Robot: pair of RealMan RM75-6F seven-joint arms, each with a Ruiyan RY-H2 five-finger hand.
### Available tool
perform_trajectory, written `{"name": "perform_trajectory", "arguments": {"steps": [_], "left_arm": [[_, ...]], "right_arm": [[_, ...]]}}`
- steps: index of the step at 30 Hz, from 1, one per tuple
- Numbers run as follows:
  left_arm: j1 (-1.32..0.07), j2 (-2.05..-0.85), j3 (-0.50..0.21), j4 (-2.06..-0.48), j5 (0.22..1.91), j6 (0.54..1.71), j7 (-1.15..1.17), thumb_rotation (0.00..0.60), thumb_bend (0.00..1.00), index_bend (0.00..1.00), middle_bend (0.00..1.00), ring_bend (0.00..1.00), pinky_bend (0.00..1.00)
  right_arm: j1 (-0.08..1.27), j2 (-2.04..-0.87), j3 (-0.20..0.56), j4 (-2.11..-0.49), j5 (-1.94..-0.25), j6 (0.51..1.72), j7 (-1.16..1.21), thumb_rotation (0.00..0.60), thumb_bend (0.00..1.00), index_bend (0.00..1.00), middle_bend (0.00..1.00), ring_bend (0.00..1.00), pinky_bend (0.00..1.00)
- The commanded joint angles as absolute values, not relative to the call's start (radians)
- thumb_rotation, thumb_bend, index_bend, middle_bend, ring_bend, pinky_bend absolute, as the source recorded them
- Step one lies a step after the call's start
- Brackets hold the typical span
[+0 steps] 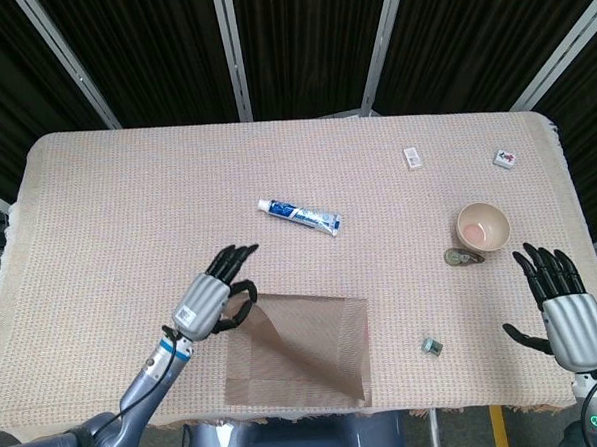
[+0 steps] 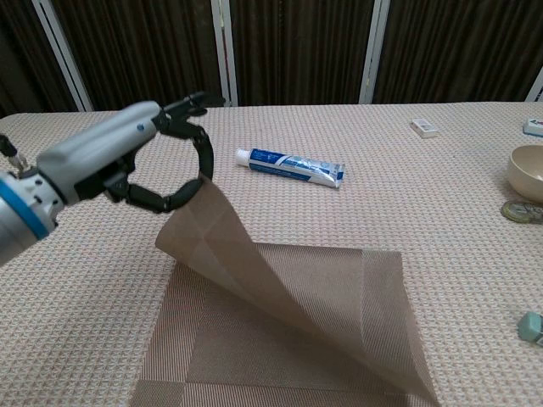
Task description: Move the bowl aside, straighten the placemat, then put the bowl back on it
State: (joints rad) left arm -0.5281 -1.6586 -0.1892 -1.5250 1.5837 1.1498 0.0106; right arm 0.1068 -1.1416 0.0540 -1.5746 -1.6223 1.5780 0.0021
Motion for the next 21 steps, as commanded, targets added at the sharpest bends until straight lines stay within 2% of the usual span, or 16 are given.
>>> {"name": "perform_trajectory", "arguments": {"steps": [1,10,21], "left_arm": [[-0.575,-1.627,-0.292,-1.515,1.47,1.107,0.011,0.6,0.59,0.66,0.0,0.0,0.0],[-0.573,-1.598,-0.33,-1.34,1.378,1.108,-0.059,0.6,0.59,0.66,0.0,0.0,0.0],[-0.547,-1.592,-0.289,-1.181,1.372,1.138,-0.149,0.6,0.59,0.66,0.0,0.0,0.0]], "right_arm": [[0.107,-1.143,0.057,-1.572,-1.617,1.574,0.001,0.6,0.0,0.0,0.0,0.0,0.0],[0.111,-1.152,0.062,-1.569,-1.603,1.56,-0.013,0.6,0.0,0.0,0.0,0.0,0.0],[0.115,-1.16,0.061,-1.566,-1.6,1.545,-0.026,0.6,0.0,0.0,0.0,0.0,0.0]]}}
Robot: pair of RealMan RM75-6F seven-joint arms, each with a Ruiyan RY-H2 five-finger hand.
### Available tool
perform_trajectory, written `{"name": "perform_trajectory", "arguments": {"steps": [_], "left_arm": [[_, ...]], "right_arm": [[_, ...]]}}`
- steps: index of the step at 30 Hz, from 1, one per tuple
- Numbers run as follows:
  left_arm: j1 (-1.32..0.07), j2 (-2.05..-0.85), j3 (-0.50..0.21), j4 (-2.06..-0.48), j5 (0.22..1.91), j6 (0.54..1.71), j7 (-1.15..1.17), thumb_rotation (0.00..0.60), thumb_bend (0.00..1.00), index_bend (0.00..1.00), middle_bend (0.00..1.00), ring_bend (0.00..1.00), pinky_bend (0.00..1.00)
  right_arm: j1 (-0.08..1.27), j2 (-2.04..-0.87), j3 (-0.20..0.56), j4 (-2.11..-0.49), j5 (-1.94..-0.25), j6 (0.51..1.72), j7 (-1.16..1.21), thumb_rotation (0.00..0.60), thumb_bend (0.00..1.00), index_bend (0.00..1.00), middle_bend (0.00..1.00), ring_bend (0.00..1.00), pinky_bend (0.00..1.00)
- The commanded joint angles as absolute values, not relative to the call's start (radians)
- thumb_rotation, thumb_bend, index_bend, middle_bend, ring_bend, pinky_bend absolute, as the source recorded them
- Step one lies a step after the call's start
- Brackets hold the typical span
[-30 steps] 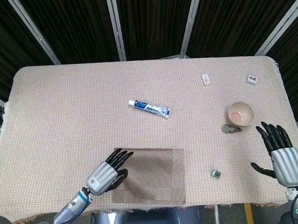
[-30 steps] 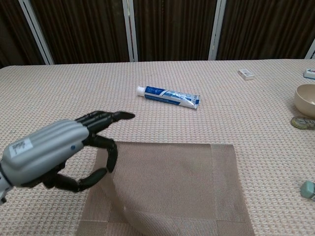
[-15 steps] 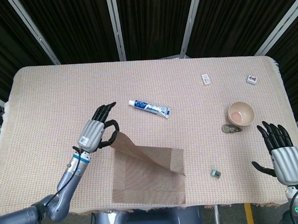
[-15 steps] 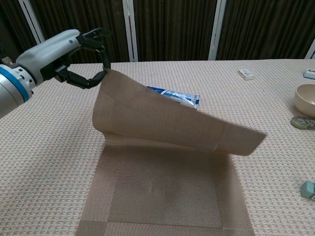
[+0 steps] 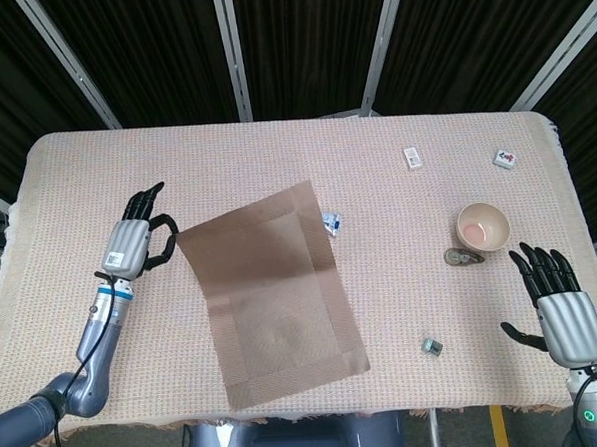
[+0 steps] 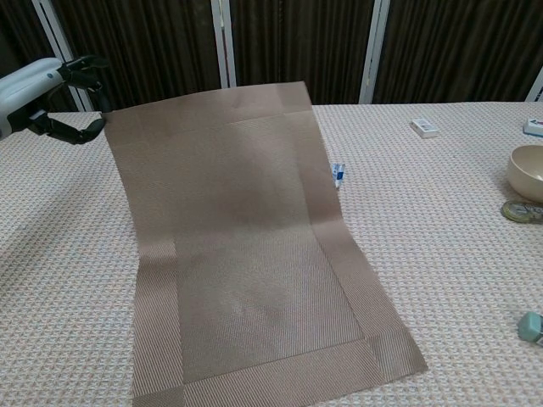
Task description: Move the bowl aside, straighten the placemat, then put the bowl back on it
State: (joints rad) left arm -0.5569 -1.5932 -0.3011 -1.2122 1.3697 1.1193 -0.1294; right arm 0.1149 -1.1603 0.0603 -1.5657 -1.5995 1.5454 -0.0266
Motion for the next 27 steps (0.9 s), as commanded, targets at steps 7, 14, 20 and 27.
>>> {"name": "perform_trajectory", "arguments": {"steps": [7,14,20,27], "left_arm": [[-0.52,-1.535,-0.227,-1.186,1.368,1.118,-0.064,0.6,0.09,0.01,0.0,0.0,0.0],[-0.448,-1.421,-0.211,-1.371,1.346,1.219,0.096,0.6,0.0,0.0,0.0,0.0,0.0],[-0.365,-1.303,-0.173,-1.578,1.362,1.324,0.204,0.6,0.0,0.0,0.0,0.0,0.0],[-0.245,-1.195,-0.094,-1.832,1.373,1.464,0.403,0.6,0.0,0.0,0.0,0.0,0.0]], "right_arm": [[0.114,-1.16,0.056,-1.567,-1.607,1.545,-0.028,0.6,0.0,0.0,0.0,0.0,0.0],[0.122,-1.171,0.031,-1.56,-1.646,1.525,-0.06,0.6,0.0,0.0,0.0,0.0,0.0],[0.175,-1.188,-0.017,-1.564,-1.732,1.436,-0.099,0.6,0.0,0.0,0.0,0.0,0.0],[0.312,-1.184,-0.044,-1.628,-1.814,1.23,-0.125,0.6,0.0,0.0,0.0,0.0,0.0]]}}
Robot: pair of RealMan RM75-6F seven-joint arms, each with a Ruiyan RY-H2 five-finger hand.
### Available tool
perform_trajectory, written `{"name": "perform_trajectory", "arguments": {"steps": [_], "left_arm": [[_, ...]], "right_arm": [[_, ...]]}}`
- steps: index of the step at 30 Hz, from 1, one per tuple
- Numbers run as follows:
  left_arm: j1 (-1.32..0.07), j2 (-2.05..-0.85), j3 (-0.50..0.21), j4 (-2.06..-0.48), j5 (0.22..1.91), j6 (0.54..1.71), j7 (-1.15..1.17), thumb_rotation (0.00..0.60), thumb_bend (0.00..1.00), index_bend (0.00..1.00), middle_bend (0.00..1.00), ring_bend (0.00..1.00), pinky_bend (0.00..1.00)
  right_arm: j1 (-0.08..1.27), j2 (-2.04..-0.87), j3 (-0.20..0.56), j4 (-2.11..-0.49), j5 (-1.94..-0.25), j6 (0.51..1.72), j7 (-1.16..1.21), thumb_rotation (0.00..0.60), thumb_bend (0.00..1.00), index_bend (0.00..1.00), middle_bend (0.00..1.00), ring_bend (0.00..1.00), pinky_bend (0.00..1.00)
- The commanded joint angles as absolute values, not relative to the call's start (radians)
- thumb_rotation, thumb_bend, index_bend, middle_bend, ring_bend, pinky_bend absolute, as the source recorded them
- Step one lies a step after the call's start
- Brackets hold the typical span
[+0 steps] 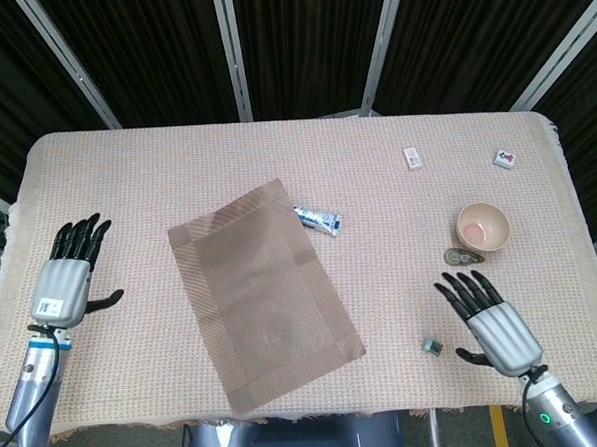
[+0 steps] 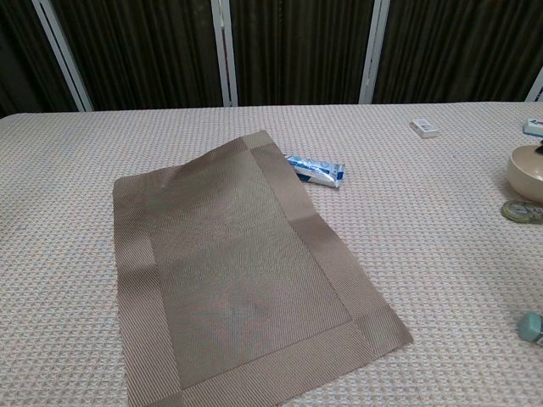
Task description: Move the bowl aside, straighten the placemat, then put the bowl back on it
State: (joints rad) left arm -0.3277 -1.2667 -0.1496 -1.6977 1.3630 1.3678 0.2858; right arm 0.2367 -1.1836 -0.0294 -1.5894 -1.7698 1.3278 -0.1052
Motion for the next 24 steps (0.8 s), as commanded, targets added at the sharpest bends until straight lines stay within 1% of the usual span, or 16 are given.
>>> {"name": "perform_trajectory", "arguments": {"steps": [1,5,10,14,24], "left_arm": [[-0.232,-1.189,-0.085,-1.855,1.375,1.479,0.42,0.6,0.0,0.0,0.0,0.0,0.0],[-0.207,-1.18,-0.066,-1.883,1.39,1.509,0.446,0.6,0.0,0.0,0.0,0.0,0.0],[-0.195,-1.188,-0.048,-1.865,1.438,1.52,0.412,0.6,0.0,0.0,0.0,0.0,0.0],[-0.191,-1.193,-0.054,-1.854,1.441,1.525,0.407,0.6,0.0,0.0,0.0,0.0,0.0],[-0.194,-1.196,-0.068,-1.836,1.413,1.5,0.39,0.6,0.0,0.0,0.0,0.0,0.0]], "right_arm": [[0.332,-1.188,-0.044,-1.636,-1.823,1.204,-0.132,0.6,0.0,0.0,0.0,0.0,0.0],[0.386,-1.213,-0.043,-1.641,-1.86,1.148,-0.143,0.6,0.0,0.05,0.0,0.0,0.0],[0.462,-1.274,-0.045,-1.592,-1.924,1.091,-0.146,0.6,0.0,0.1,0.0,0.0,0.0],[0.502,-1.329,-0.047,-1.544,-1.946,1.056,-0.172,0.6,0.0,0.11,0.0,0.0,0.0],[0.55,-1.451,-0.034,-1.452,-1.912,0.976,-0.263,0.6,0.0,0.11,0.0,0.0,0.0]]}}
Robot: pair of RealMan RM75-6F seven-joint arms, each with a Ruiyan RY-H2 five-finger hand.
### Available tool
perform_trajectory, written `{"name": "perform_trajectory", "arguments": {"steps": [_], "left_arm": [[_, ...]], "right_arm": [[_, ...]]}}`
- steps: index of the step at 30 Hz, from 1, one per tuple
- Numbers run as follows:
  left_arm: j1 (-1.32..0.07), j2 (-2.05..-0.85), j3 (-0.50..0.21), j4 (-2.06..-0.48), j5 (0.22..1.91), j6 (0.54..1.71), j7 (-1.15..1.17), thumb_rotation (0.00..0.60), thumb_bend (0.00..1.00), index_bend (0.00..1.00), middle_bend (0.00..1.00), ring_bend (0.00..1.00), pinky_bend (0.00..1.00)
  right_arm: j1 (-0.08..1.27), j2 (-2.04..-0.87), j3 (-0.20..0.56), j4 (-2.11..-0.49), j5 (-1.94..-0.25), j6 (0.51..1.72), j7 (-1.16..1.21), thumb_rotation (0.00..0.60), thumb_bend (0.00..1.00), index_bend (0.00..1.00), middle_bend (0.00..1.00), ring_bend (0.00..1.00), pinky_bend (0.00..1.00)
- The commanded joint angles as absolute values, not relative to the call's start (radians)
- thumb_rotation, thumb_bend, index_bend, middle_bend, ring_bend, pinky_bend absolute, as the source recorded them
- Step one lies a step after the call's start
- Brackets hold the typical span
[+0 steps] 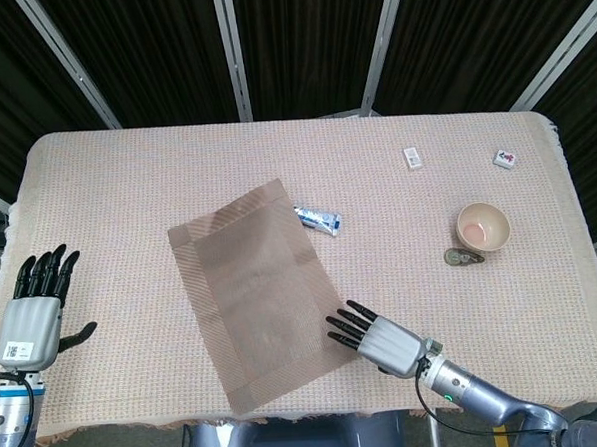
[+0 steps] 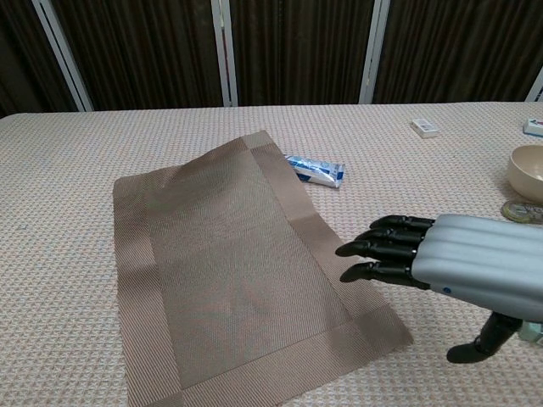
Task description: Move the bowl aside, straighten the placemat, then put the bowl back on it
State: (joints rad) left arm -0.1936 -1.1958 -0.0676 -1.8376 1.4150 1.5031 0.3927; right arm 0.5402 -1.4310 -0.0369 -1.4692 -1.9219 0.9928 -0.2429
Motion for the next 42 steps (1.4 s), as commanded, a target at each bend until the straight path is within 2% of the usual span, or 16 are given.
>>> {"name": "perform_trajectory", "arguments": {"steps": [1,28,42], "left_arm": [[-0.194,-1.196,-0.068,-1.836,1.413,1.498,0.387,0.6,0.0,0.0,0.0,0.0,0.0],[-0.184,-1.184,-0.068,-1.845,1.421,1.481,0.356,0.6,0.0,0.0,0.0,0.0,0.0],[-0.18,-1.166,-0.076,-1.845,1.423,1.482,0.329,0.6,0.0,0.0,0.0,0.0,0.0]], "right_arm": [[0.551,-1.46,-0.036,-1.445,-1.907,0.97,-0.27,0.6,0.0,0.11,0.0,0.0,0.0],[0.584,-1.588,-0.02,-1.375,-1.782,0.947,-0.346,0.6,0.0,0.13,0.0,0.0,0.0],[0.599,-1.619,0.008,-1.365,-1.76,0.996,-0.356,0.6,0.01,0.15,0.0,0.0,0.0]]}}
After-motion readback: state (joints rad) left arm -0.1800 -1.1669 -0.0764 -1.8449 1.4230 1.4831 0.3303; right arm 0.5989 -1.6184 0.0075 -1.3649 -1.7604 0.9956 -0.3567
